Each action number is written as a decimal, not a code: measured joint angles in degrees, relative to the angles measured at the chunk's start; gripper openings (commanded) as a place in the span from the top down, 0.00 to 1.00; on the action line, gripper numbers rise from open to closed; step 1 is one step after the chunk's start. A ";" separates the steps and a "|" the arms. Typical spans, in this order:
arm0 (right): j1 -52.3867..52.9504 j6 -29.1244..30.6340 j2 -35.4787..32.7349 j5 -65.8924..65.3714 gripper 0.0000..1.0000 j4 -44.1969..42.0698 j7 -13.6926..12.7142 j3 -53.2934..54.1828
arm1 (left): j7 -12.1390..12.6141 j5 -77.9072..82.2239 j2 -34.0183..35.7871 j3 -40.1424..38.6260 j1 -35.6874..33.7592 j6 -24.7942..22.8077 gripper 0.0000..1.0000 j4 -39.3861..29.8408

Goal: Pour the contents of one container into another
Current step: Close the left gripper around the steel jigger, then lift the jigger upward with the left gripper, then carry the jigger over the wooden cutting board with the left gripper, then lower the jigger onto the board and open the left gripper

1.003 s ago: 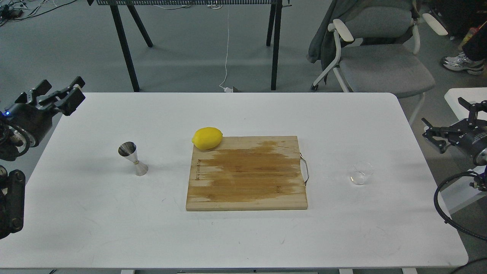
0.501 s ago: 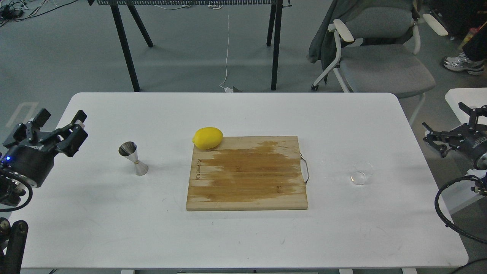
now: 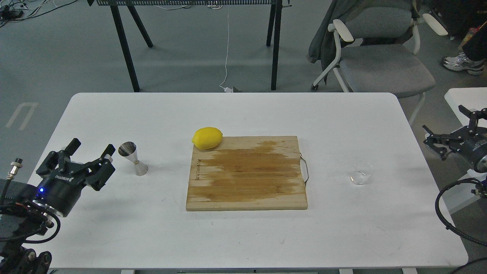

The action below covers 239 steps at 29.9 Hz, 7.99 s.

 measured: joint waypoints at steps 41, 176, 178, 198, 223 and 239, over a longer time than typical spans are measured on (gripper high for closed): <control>-1.16 0.00 -1.15 0.09 0.00 -0.79 0.04 0.27 | 0.00 7.83 -11.85 3.47 -19.85 4.08 0.00 -32.50; -3.36 0.00 -1.09 -0.18 0.00 -2.01 0.26 -0.45 | 0.00 2.13 -16.76 36.45 -30.08 2.77 0.91 -22.73; -3.36 0.00 -1.06 -0.18 0.00 -2.02 0.26 -0.49 | 0.00 2.16 -16.76 36.51 -30.03 2.58 0.91 -22.74; -3.68 0.00 -1.21 -0.18 0.00 -2.02 0.26 -0.53 | 0.00 2.14 -16.76 36.54 -27.88 -0.55 0.92 -22.85; -3.78 0.00 -1.17 -0.18 0.00 -1.84 0.26 -0.35 | 0.00 2.20 -16.76 36.53 -29.47 2.86 0.91 -28.35; -3.80 0.00 -1.10 -0.18 0.00 -1.84 0.26 -0.35 | 0.00 2.03 -16.77 36.53 -31.30 3.30 0.73 -28.45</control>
